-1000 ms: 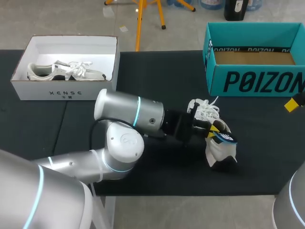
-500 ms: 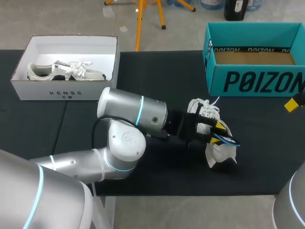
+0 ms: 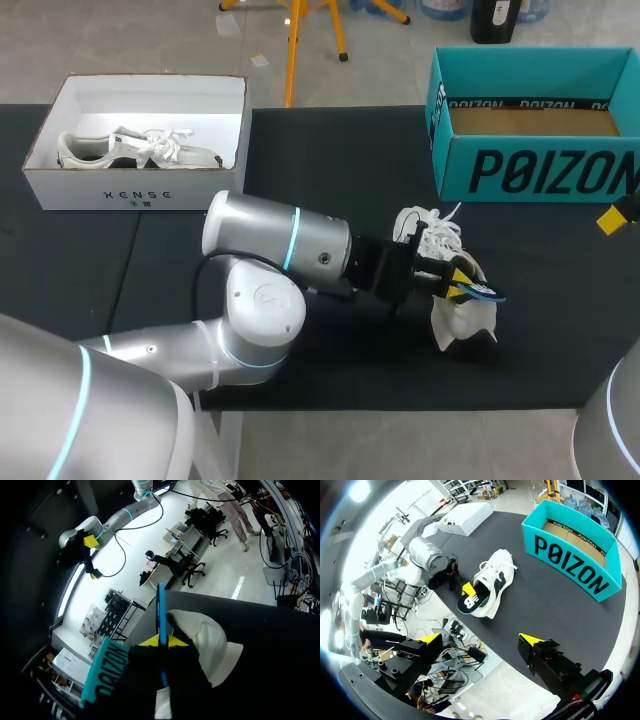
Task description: Take the shoe out of the shoebox, open the shoe tongue, remove and reinsert the insole, then place the shoe into the shoebox
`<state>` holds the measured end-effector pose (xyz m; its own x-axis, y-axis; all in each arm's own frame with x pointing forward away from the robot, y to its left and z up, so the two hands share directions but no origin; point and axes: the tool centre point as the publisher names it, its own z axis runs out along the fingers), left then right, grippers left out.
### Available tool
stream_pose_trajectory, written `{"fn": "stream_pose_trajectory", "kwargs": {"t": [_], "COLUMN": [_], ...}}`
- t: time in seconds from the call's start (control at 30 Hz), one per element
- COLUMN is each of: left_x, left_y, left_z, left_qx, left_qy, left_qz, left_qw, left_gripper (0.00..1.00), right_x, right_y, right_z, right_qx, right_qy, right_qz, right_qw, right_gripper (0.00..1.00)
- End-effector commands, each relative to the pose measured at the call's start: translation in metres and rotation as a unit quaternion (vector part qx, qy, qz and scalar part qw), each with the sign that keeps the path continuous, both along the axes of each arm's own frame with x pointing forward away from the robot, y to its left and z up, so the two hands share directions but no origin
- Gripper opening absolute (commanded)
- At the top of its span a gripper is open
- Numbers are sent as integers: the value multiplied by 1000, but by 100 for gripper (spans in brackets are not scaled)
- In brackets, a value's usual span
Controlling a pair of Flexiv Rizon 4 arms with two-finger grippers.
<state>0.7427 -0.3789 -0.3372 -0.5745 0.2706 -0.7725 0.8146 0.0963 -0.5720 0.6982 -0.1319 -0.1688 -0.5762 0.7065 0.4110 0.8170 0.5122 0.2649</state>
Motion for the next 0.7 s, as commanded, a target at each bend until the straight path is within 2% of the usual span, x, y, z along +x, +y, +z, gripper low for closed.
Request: {"fn": "stream_pose_trajectory", "kwargs": {"t": [0.03,0.27,0.53,0.57,0.6,0.7], "left_x": [13,41,24,22,21,18], "left_y": [2,12,-6,-5,-5,-2], "left_z": [-5,-16,-21,-19,-17,-9], "left_qx": [13,33,26,23,20,15], "left_qy": [-6,-24,-1,-1,1,-3], "left_qz": [-5,13,-11,-8,-7,-3], "left_qw": [1000,999,1000,1000,1000,1000], "left_gripper": [0,0,0,12,37,47], "right_x": [1,1,1,1,1,1], "right_y": [0,0,0,0,0,0], "right_z": [0,0,0,0,0,0], "right_qx": [-1,-1,-1,-1,-1,-1], "right_qy": [1,1,1,1,1,1], "right_qz": [0,0,0,0,0,0], "right_qw": [1000,1000,1000,1000,1000,1000], "right_gripper": [100,100,100,100,100,100]}}
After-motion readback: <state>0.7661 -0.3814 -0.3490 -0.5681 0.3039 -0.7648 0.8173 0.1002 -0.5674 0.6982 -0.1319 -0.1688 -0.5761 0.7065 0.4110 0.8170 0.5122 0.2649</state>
